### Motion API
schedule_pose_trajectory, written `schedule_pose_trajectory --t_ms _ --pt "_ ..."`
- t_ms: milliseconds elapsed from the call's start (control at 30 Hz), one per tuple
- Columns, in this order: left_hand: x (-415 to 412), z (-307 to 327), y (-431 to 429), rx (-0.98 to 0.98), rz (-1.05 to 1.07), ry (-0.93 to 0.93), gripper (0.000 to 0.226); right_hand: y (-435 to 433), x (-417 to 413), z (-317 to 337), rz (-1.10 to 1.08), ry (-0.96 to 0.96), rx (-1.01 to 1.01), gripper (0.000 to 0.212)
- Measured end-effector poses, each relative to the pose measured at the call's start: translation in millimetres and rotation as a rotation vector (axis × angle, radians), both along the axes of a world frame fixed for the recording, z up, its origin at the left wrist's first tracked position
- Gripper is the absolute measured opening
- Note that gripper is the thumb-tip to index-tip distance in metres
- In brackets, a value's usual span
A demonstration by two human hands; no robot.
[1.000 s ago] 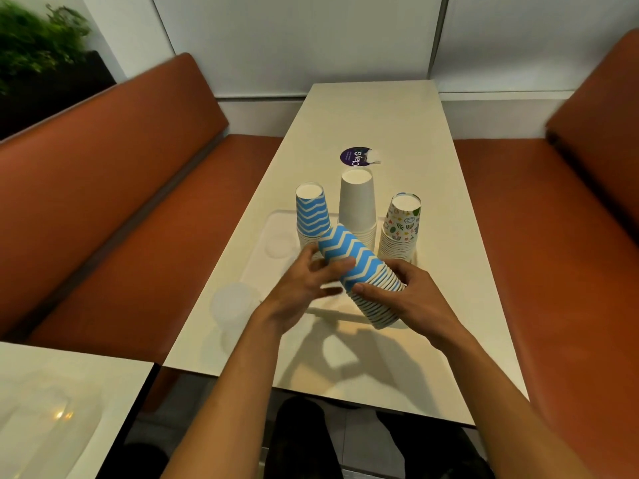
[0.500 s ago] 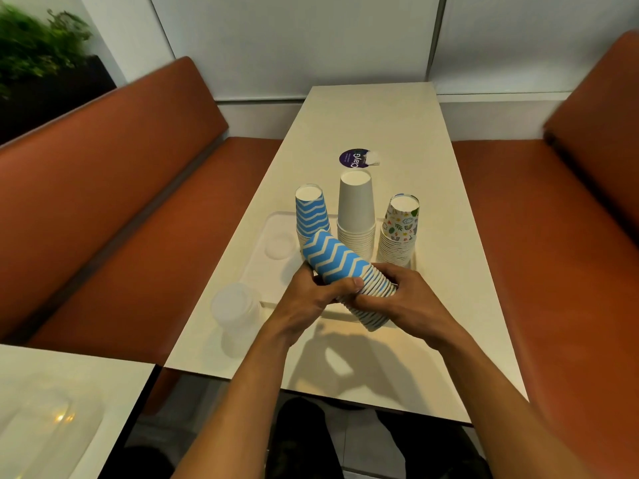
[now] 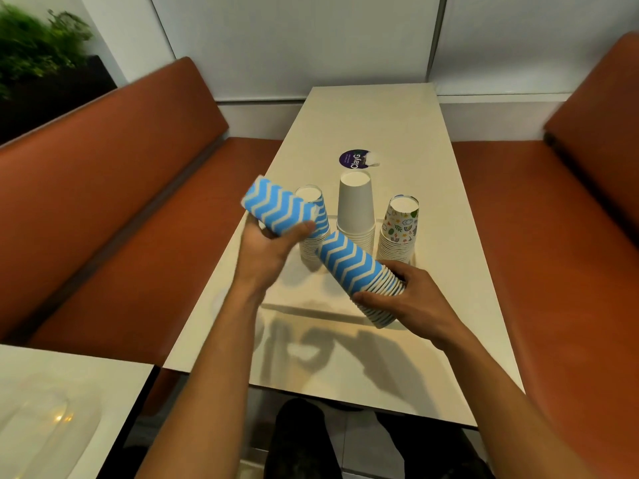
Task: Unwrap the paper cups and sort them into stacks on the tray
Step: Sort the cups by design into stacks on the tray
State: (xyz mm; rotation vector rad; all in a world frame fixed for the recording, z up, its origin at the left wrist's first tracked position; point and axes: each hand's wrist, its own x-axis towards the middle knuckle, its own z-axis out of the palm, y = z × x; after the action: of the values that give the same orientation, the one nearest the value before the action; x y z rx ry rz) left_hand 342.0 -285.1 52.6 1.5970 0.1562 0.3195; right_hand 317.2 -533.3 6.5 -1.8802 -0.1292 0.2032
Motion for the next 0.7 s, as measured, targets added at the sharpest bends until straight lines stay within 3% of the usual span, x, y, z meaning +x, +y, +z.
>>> schedule_pose_trajectory --t_ms 133,367,700 --pt "37 18 11 0.208 0.125 -0.086 0.08 -2 1 -3 -0.002 0.021 0.011 0.057" --pt "80 7 0 0.52 0.104 0.004 0.085 0 3 -3 -0.001 0.026 0.018 0.057" --pt "89 -47 -10 0.605 -0.009 0.225 0.089 -5 1 -6 -0.002 0.044 0.022 0.052"
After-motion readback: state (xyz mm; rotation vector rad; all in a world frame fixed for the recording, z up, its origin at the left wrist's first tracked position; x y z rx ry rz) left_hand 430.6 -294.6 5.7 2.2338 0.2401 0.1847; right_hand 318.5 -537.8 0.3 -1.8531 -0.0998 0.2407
